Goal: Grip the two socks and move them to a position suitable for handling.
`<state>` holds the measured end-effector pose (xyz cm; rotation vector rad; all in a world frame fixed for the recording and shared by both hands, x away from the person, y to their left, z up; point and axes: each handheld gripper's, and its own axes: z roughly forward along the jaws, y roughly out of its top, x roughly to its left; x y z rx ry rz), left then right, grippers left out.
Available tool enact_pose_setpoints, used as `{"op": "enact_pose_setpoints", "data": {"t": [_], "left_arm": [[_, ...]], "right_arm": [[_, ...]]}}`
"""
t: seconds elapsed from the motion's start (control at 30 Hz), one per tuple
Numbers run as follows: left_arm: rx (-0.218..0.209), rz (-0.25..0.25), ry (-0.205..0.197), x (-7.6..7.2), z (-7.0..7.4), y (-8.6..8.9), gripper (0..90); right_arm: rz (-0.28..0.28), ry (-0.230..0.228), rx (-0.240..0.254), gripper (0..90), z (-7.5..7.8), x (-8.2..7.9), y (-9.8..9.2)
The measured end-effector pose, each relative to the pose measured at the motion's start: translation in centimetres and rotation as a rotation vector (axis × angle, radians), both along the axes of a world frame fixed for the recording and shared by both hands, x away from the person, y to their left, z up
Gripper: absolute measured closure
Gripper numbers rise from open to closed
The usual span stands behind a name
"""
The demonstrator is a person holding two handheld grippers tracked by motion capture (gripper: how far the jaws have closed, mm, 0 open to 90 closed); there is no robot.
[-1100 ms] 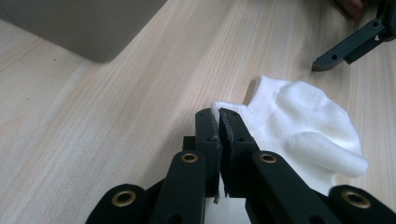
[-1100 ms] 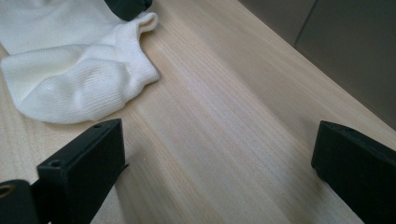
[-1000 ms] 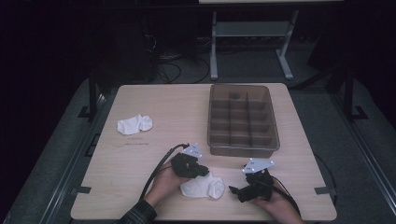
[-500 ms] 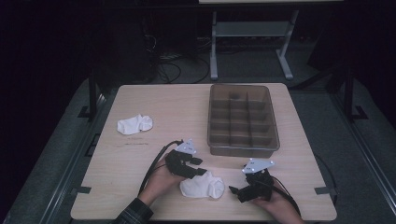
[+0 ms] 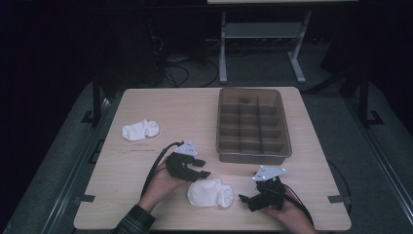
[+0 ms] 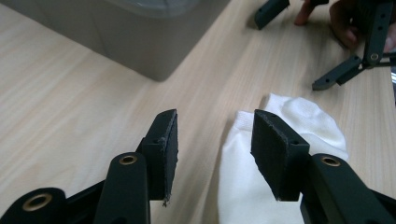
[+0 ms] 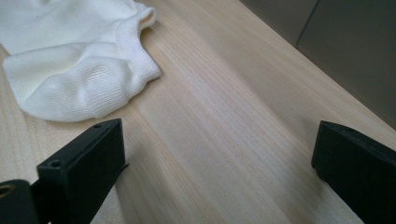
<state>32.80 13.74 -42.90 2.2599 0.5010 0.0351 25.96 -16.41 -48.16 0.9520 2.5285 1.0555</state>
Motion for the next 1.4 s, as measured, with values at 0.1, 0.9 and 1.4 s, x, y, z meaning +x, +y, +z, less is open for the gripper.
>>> {"op": "enact_pose_setpoints", "data": {"t": [0.1,0.9,1.4], "left_arm": [[0.0,0.009,-0.004,0.2,0.2,0.4,51.3],[-0.048,0.107,-0.033,1.5,1.8,4.4,53.5],[-0.052,0.161,-0.057,2.3,3.0,6.9,54.4]], "right_arm": [[0.0,0.0,0.0,2.3,0.0,0.0,0.0],[0.001,-0.001,0.0,2.3,0.0,0.0,0.0],[0.001,-0.001,0.0,2.3,0.0,0.0,0.0]]}}
